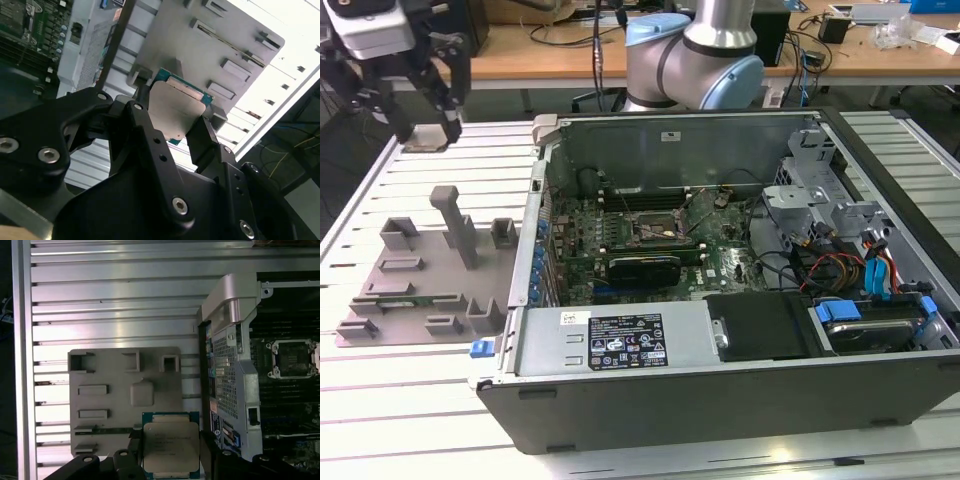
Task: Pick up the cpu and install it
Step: 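Pick up the cpu and move it towards the insertion slot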
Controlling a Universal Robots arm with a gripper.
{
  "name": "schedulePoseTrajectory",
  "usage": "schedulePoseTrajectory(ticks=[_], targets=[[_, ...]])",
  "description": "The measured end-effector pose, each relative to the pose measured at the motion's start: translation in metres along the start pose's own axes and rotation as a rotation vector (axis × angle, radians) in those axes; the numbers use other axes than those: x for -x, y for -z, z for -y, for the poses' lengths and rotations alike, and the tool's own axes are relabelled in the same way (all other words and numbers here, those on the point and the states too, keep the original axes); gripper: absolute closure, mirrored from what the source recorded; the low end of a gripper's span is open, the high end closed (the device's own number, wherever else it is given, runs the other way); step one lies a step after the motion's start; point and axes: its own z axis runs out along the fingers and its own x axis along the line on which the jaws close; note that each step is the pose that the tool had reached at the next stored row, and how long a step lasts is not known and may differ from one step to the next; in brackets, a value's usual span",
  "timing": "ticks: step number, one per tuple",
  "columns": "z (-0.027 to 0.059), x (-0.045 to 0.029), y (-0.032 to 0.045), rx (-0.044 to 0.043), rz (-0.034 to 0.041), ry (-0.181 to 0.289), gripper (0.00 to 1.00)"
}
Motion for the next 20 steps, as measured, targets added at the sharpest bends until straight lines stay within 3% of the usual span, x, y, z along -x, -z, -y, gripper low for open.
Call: schedulePoseTrajectory(ticks=[4,8,18,20], targets=[[-0.001,0.0209,-0.0004,-0.0001,-0.0001,0.0,0.46],[-0.0023,0.0485,-0.0011,0.0001,-0.0002,0.0,0.46],[-0.0042,0.0888,-0.0019,0.0,-0.0004,0.0,0.46],[-0.0049,0.1022,-0.0022,-0.0001,-0.0004,0.0,0.46]])
